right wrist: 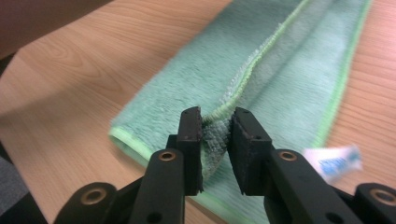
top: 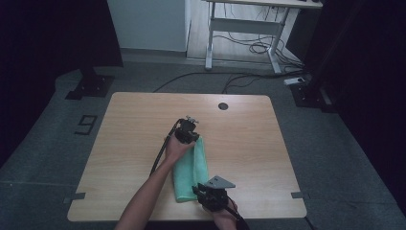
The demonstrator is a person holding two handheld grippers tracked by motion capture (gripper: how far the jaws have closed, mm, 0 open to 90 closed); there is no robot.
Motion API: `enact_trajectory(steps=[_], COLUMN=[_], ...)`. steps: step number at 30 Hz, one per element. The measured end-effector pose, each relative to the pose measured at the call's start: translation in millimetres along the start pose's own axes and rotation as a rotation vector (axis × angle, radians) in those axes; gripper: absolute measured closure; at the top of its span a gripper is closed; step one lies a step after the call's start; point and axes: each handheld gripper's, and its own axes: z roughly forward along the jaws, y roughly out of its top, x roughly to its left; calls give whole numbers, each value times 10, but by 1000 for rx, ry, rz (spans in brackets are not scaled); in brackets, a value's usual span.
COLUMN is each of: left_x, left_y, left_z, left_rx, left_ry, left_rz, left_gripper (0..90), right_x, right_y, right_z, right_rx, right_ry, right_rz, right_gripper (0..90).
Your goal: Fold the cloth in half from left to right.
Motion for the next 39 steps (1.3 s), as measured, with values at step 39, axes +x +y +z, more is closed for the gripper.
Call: enact_trajectory(steps=[39], left_x=[306], left_y=[-648], left_z=[-446], left_rx=[-4], left_ry=[-11], left_rz=[26], left_gripper=[676], right_x=[-277], right_y=[294], right_z=[358], right_rx=[137], right_ry=[-16], right_rz=[-98], right_gripper=[545])
